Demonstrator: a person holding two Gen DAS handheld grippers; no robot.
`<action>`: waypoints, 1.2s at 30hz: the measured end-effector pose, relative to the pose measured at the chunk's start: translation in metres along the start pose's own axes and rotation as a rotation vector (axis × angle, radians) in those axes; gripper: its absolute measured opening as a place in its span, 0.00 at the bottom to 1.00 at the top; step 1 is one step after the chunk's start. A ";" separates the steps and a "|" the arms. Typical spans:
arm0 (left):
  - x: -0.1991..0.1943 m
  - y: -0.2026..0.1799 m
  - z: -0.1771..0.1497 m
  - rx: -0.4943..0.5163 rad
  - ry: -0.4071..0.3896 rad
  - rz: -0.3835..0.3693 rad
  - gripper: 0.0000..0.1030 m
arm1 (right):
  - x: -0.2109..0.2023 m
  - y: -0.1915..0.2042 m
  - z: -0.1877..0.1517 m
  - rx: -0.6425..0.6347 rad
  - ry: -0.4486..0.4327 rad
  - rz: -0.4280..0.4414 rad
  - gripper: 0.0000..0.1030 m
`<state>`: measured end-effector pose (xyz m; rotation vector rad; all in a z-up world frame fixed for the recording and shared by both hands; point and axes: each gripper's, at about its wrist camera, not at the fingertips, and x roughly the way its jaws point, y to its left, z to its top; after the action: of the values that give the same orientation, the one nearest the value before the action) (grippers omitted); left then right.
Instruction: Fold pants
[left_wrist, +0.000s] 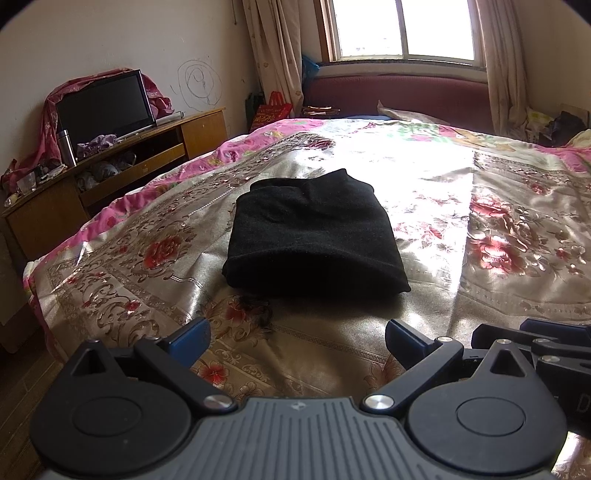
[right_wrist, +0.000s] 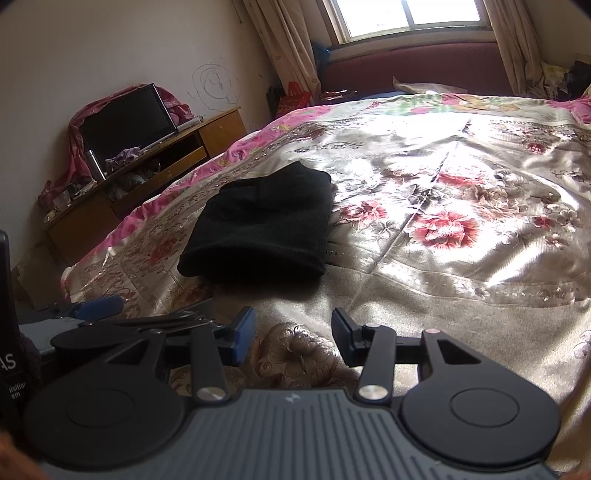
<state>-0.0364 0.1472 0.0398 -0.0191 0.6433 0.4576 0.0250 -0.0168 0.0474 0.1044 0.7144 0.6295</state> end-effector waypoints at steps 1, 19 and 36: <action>0.000 0.000 0.000 0.000 0.000 0.000 1.00 | 0.000 0.000 0.000 0.000 0.000 0.000 0.46; 0.000 0.000 0.000 0.004 -0.007 0.003 1.00 | 0.000 0.001 0.000 0.004 0.000 0.000 0.46; -0.001 0.000 0.000 0.010 -0.012 0.006 1.00 | 0.000 0.001 -0.002 0.009 -0.001 0.000 0.46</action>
<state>-0.0374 0.1465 0.0407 -0.0049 0.6337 0.4605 0.0229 -0.0165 0.0461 0.1127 0.7166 0.6260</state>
